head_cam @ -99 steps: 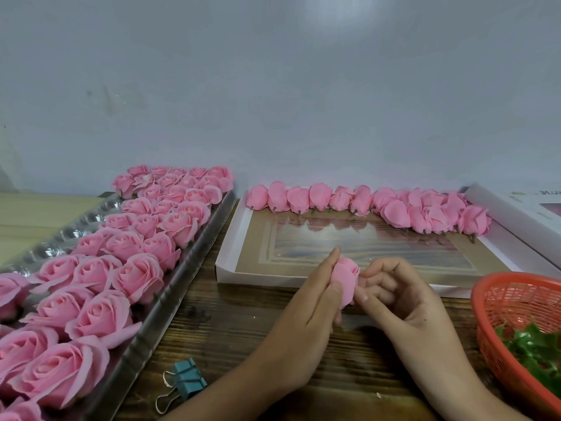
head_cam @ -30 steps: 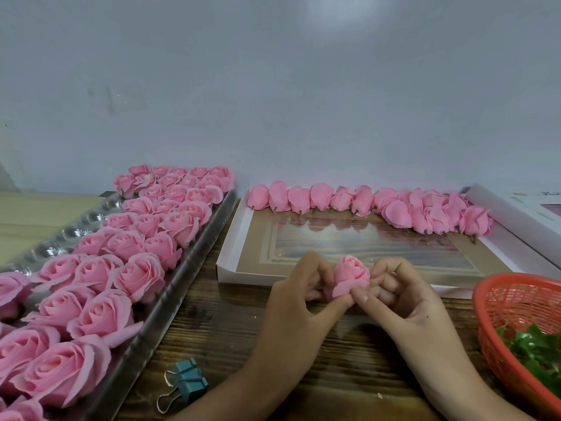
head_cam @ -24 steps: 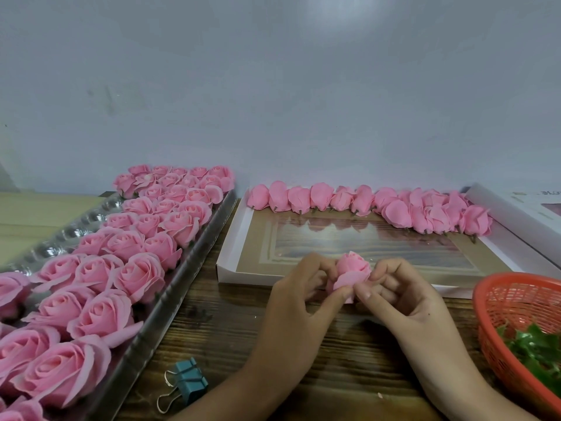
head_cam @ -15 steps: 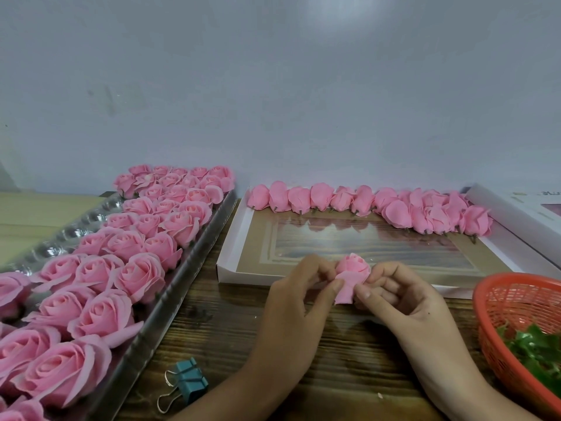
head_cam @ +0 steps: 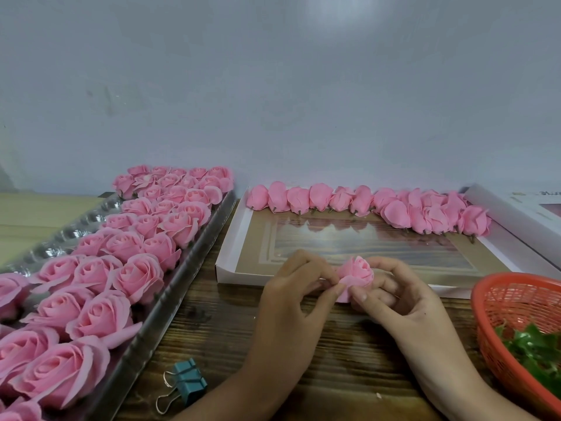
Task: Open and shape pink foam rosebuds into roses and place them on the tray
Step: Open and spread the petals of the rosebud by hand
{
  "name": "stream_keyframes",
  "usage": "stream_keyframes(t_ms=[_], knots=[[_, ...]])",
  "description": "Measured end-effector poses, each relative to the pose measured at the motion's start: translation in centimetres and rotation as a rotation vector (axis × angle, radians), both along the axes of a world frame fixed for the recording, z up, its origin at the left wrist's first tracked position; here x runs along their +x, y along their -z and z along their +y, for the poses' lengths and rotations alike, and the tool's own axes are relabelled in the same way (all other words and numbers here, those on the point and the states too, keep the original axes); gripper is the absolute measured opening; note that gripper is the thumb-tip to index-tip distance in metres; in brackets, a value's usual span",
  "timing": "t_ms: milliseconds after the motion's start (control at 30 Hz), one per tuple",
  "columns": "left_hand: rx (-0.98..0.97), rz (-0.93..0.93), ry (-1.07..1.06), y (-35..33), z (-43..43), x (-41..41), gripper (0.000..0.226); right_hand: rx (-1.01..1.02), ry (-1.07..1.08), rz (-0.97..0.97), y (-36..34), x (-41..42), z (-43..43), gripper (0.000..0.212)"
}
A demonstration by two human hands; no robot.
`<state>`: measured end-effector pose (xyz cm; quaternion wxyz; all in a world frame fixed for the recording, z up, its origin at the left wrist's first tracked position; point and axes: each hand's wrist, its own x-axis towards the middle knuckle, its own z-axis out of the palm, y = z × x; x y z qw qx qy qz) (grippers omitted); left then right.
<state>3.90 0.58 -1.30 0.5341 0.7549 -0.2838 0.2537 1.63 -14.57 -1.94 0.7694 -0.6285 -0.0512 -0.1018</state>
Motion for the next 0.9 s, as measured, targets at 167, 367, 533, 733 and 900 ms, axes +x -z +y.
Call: stream_keyframes(t_ms=[167, 367, 533, 733, 900], knots=[[-0.014, 0.027, 0.007, 0.04, 0.12, 0.01, 0.007, -0.026, 0.005, 0.010, -0.02, -0.06, -0.03, 0.035], [-0.042, 0.084, 0.031, 0.13, 0.15, 0.00, 0.011, -0.008, -0.051, 0.008, 0.05, 0.09, 0.03, 0.033], [-0.074, 0.090, 0.055, 0.14, 0.12, 0.00, 0.015, -0.034, -0.064, -0.001, 0.15, -0.01, -0.08, 0.032], [-0.126, 0.154, 0.115, 0.29, 0.12, 0.05, 0.013, -0.049, -0.083, -0.008, 0.22, -0.07, -0.15, 0.026], [-0.143, 0.232, 0.114, 0.29, 0.28, 0.16, 0.013, -0.049, -0.091, -0.021, 0.04, -0.21, -0.14, 0.021]])
